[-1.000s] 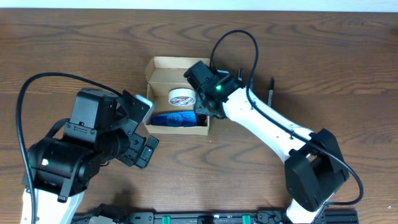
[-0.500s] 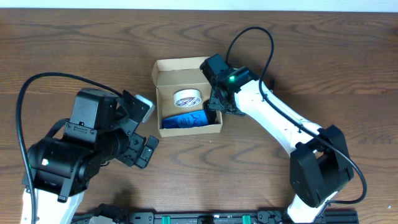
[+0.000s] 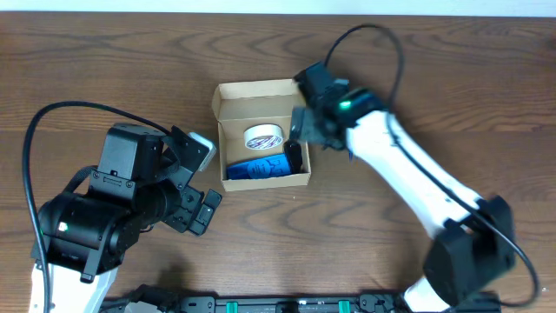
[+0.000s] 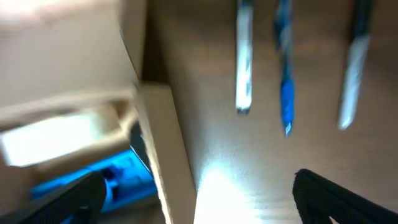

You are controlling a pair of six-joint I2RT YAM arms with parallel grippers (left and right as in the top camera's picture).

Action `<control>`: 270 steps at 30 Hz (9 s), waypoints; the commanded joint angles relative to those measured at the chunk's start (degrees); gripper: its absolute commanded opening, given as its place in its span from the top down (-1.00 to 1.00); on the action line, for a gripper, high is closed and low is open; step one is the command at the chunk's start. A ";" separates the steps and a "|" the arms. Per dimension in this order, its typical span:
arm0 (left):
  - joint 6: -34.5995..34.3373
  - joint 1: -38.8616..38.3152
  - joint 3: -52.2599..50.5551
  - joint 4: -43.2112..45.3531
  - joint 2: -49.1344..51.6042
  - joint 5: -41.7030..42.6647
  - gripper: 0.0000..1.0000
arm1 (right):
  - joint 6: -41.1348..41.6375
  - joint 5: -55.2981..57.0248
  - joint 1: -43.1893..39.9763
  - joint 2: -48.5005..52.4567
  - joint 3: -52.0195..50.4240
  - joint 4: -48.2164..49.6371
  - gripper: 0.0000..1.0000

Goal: Pack container
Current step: 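Lift the right gripper out and move it above the markers, then lower the right gripper and grasp the black-capped white marker, then lift the marker and carry it leftward over the box, then lower the marker upright into the box beside the duster, then lift the right gripper out and move it above the blue pen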

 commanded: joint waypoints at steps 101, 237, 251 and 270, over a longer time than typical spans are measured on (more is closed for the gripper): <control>0.76 0.02 0.98 -0.22 0.04 0.39 -0.91 | -17.94 -4.79 -11.47 22.93 14.43 1.22 0.97; 0.76 0.02 0.98 -0.22 0.04 0.39 -0.91 | -95.56 -24.92 8.52 13.05 2.78 1.05 0.37; 0.76 0.02 0.98 -0.22 0.04 0.39 -0.90 | -90.18 -22.82 8.20 11.52 5.05 1.05 0.20; 0.76 0.02 0.98 -0.22 0.04 0.39 -0.91 | -54.60 -14.82 -9.77 -2.71 10.36 -1.70 -0.19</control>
